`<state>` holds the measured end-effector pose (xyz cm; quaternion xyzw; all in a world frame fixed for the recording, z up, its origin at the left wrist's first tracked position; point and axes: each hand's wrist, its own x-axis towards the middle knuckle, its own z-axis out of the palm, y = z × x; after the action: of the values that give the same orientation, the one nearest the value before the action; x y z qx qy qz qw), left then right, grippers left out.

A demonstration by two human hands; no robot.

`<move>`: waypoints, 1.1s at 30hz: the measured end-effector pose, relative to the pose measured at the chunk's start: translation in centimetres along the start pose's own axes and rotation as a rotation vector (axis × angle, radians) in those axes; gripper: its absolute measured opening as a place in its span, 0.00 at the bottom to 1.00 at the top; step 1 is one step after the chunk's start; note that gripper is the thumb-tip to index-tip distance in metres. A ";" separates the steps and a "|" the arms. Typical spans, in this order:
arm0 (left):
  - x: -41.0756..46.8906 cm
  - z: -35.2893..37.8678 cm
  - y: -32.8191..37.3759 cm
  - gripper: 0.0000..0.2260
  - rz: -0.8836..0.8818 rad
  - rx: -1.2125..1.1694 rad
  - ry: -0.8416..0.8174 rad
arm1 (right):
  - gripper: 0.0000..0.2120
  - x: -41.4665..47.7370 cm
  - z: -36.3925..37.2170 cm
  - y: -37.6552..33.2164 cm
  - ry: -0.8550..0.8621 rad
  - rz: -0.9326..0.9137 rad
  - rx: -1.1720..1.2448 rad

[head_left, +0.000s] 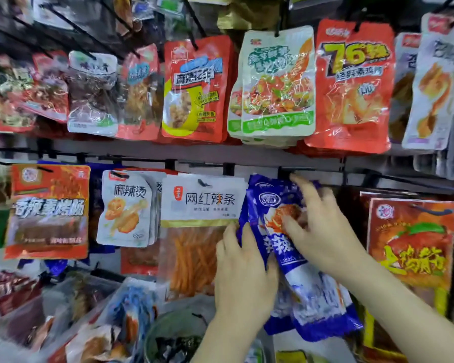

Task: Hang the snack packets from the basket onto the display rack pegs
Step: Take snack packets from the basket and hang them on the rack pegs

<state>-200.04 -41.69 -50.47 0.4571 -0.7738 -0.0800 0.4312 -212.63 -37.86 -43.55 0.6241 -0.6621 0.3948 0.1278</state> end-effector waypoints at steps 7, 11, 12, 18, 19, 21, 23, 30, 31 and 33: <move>-2.0 -0.1 1.4 0.21 0.136 -0.038 -0.184 | 0.43 -0.6 0.7 -2.4 -0.030 0.108 -0.182; -1.9 -0.6 0.8 0.08 0.253 -0.189 -0.214 | 0.39 -0.1 0.8 -2.6 0.003 0.137 -0.290; -1.8 -0.4 0.4 0.10 0.278 -0.235 -0.166 | 0.37 -0.1 0.8 -2.7 0.004 0.134 -0.332; -0.4 1.2 -1.4 0.17 0.103 -0.264 0.216 | 0.21 0.5 -0.4 -3.0 0.039 0.065 -0.509; -0.4 1.4 -1.4 0.18 0.075 -0.255 0.168 | 0.21 0.7 -0.6 -3.2 0.040 0.066 -0.507; -0.3 1.8 -1.4 0.20 0.048 -0.239 0.103 | 0.20 0.9 -0.8 -3.8 0.047 0.071 -0.487; 0.0 2.1 -1.4 0.24 0.058 -0.250 0.053 | 0.19 1.0 -0.6 -4.6 0.062 0.079 -0.460; 1.7 1.4 -1.5 0.21 0.224 -0.126 -0.200 | 0.31 0.8 0.1 -5.3 0.037 0.105 -0.442; 1.7 1.1 -1.8 0.20 0.240 -0.155 -0.202 | 0.33 0.7 0.1 -5.2 0.039 0.109 -0.429; 1.3 0.3 -1.9 0.17 0.165 -0.333 -0.219 | 0.34 0.5 0.2 -5.1 0.043 0.107 -0.388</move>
<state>-199.33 -43.86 -50.93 0.3035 -0.8268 -0.2202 0.4192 -207.90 -37.93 -41.49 0.5431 -0.7552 0.2790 0.2386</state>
